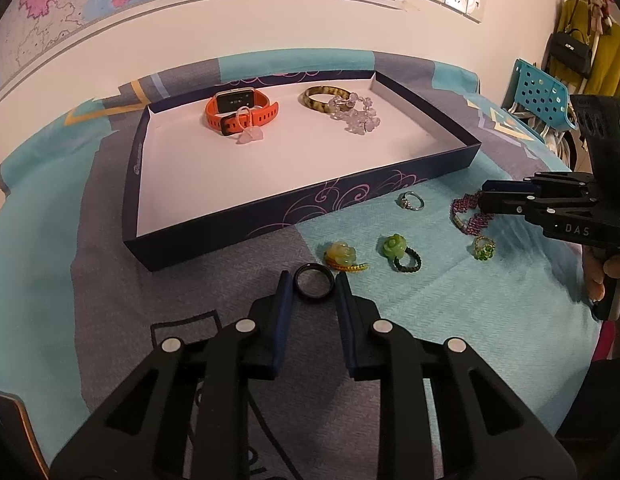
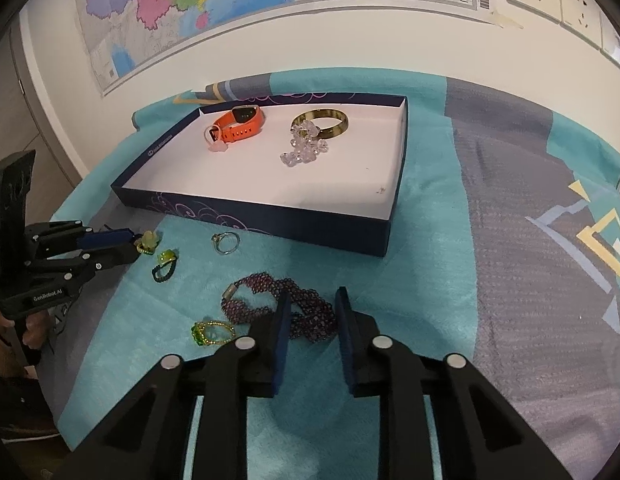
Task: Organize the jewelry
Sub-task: 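Close the left tool on the black ring while the right tool grasps the purple bracelet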
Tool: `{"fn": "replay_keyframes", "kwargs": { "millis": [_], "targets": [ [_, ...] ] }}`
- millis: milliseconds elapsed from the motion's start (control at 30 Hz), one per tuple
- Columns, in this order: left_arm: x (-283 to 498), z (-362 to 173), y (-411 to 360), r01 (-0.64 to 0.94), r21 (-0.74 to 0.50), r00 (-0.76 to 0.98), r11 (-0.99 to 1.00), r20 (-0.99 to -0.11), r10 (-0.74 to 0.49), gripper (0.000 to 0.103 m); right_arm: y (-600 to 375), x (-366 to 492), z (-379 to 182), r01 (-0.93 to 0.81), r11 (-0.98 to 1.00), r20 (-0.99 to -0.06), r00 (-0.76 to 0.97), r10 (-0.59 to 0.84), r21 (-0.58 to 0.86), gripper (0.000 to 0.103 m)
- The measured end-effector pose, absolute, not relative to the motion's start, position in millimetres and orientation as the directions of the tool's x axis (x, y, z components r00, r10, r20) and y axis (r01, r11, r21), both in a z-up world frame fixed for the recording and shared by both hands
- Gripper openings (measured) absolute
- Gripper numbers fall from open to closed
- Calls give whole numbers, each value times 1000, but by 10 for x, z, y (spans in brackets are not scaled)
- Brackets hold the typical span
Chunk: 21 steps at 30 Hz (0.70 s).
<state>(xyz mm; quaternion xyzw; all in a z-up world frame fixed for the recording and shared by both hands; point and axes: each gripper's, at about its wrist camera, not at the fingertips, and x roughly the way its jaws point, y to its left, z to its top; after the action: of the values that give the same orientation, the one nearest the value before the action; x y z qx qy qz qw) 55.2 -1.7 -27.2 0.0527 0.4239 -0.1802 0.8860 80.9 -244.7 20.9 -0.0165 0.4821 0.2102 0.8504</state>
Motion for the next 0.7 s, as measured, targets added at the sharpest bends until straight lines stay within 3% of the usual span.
{"fn": "replay_keyframes", "kwargs": {
  "millis": [133, 700],
  "targets": [
    [543, -271, -3, 362, -66, 576, 930, -768, -279, 22, -2419, 796, 211, -391, 904, -826, 442, 350, 174, 6],
    [431, -91, 23, 383, -78, 611, 921, -726, -316, 22, -2348, 763, 600, -421, 884, -757, 505, 415, 203, 5]
  ]
}}
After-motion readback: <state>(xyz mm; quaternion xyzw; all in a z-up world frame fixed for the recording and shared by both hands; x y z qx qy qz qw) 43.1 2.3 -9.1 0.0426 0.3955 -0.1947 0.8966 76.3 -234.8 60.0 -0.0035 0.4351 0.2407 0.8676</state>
